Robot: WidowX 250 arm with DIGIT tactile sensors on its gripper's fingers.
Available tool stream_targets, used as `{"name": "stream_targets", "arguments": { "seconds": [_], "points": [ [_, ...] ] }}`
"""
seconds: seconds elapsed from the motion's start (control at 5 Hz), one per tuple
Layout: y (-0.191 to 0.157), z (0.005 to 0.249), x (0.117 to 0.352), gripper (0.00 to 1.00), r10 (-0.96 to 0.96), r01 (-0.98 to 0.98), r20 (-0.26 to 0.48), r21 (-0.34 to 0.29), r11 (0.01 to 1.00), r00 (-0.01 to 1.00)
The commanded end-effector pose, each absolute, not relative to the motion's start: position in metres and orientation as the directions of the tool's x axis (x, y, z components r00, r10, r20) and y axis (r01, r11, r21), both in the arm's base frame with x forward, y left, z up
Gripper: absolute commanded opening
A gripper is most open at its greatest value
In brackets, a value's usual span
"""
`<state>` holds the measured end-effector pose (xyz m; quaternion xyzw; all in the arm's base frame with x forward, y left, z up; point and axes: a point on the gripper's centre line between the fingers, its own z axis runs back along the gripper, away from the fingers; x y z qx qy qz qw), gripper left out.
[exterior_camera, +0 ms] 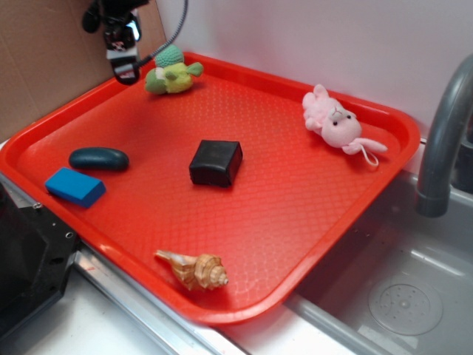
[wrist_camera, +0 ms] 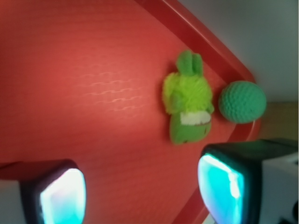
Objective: Grab the green animal.
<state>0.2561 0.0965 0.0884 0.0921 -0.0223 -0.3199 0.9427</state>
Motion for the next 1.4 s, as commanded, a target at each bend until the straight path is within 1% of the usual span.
{"name": "stream_targets", "arguments": {
  "seconds": [0.0, 0.2, 0.4, 0.6, 0.8, 1.0, 1.2],
  "points": [
    [0.115, 0.08, 0.298, 1.0, -0.727, 0.699, 0.002, 0.275, 0.661, 0.687],
    [0.119, 0.068, 0.308, 1.0, -0.715, 0.685, -0.004, 0.288, 0.669, 0.7],
    [0.123, 0.054, 0.318, 1.0, -0.7, 0.68, -0.011, 0.25, 0.689, 0.714],
    [0.127, 0.038, 0.324, 1.0, -0.689, 0.678, 0.002, 0.173, 0.714, 0.725],
    [0.124, 0.037, 0.323, 0.0, -0.657, 0.652, 0.038, 0.096, 0.752, 0.753],
    [0.116, 0.03, 0.325, 0.0, -0.654, 0.655, -0.035, 0.023, 0.755, 0.755],
    [0.1, 0.046, 0.318, 0.0, -0.626, 0.629, -0.069, 0.048, 0.776, 0.777]
  ]
}}
